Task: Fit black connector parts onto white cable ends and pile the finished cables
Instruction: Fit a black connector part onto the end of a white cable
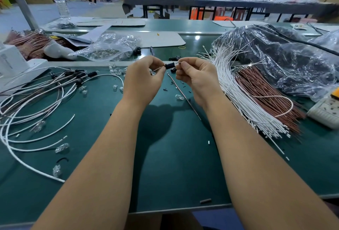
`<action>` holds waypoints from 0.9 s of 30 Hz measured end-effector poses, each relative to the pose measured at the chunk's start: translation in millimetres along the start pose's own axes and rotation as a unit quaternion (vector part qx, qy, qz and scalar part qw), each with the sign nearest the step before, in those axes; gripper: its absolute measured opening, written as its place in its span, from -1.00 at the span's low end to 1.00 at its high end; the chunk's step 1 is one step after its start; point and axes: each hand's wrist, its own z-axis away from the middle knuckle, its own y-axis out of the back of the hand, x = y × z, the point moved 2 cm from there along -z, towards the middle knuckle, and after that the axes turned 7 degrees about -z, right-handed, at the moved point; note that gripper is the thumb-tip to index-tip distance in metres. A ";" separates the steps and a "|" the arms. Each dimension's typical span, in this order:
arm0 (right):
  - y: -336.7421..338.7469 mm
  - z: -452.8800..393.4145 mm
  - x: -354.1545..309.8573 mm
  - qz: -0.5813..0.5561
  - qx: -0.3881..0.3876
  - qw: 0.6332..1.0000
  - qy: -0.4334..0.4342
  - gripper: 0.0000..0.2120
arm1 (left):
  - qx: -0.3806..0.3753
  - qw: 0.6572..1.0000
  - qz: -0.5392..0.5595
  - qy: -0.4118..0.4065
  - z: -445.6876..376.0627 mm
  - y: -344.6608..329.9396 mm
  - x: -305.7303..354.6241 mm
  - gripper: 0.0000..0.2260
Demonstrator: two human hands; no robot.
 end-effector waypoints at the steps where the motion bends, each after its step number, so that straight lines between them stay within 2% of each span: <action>1: 0.0 0.0 -0.2 -0.001 0.000 1.000 0.005 -0.87 | -0.001 1.000 0.001 0.002 0.3 -0.4 -0.3 -0.96; 5: -0.1 -0.2 0.2 0.026 0.006 0.999 0.027 -0.84 | -0.013 1.000 0.008 0.002 1.4 -0.8 -0.5 -0.99; 11: -4.2 -0.7 2.4 0.147 -0.001 0.987 0.068 -0.90 | -0.031 0.999 -0.010 -0.008 2.3 -1.3 3.9 -0.99; 17: -6.9 1.3 2.8 0.217 0.004 0.971 0.099 -0.86 | -0.063 0.996 0.040 0.051 2.9 -0.9 7.1 -0.92; 23: -8.0 1.3 4.1 0.218 -0.006 0.973 0.081 -0.87 | -0.074 0.981 0.130 0.127 3.6 -1.0 6.5 -0.90; 27: -8.7 1.5 5.3 0.202 -0.014 0.978 0.052 -0.87 | -0.077 0.978 0.134 0.143 3.7 -2.5 6.6 -0.90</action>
